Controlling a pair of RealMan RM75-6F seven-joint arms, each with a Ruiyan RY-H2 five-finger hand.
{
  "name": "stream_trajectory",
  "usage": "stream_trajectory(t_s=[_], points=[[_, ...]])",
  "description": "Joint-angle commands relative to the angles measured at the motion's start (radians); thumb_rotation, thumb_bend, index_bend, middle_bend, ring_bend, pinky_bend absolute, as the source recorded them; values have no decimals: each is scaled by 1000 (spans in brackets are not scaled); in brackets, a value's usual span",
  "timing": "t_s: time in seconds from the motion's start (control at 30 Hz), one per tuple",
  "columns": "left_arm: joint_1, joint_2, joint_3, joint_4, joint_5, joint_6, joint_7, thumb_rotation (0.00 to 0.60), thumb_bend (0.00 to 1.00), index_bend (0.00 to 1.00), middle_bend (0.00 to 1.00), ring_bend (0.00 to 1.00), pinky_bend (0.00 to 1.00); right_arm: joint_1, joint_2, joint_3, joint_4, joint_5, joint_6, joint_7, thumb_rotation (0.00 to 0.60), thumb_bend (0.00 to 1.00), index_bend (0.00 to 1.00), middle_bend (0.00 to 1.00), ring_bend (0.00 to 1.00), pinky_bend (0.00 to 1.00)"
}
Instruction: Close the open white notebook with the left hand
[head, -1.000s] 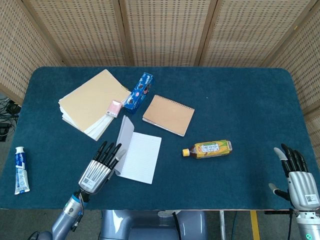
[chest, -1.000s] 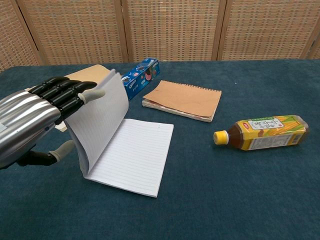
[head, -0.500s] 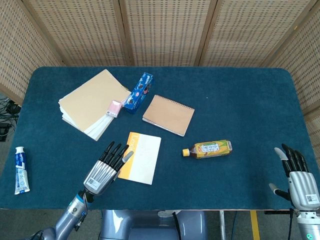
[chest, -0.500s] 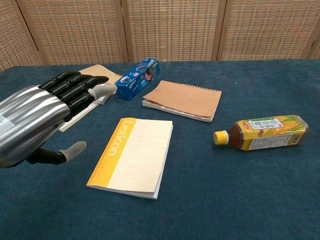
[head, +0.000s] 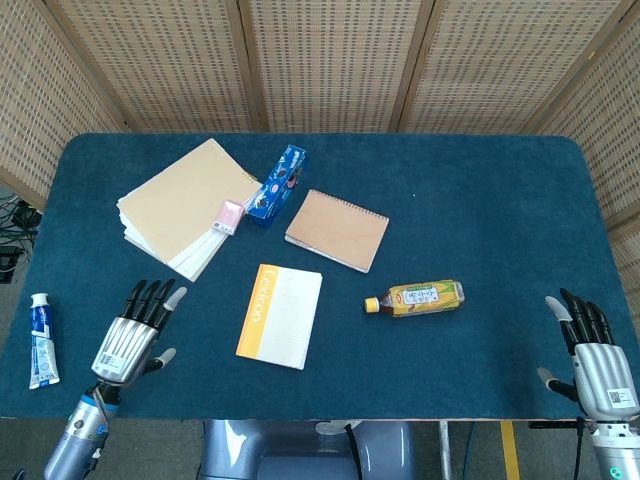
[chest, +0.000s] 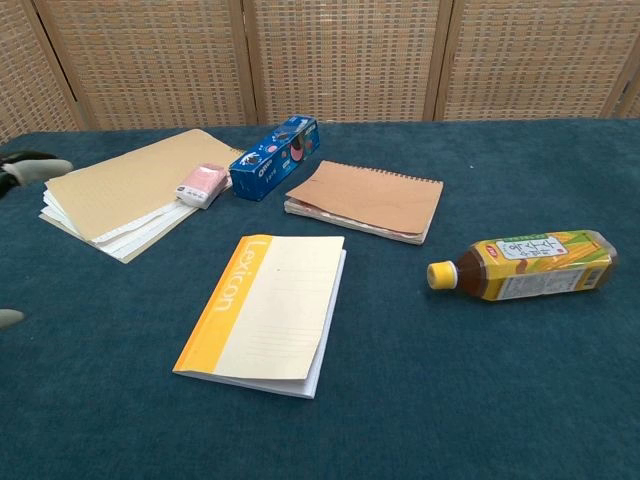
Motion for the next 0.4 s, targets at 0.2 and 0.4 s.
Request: stream_trajectory(t_s=[0.2, 0.4], points=[[88, 144, 27, -70, -85, 44, -76, 600, 169, 0, 0, 0, 0, 3, -6, -4, -2, -10, -4, -26, 600, 102, 0, 0, 0, 0], [100, 164, 12, -73, -80, 63, -106, 600, 169, 0, 0, 0, 0, 2, -9, -8, -1, -17, -2, -35, 600, 102, 0, 0, 0, 0]])
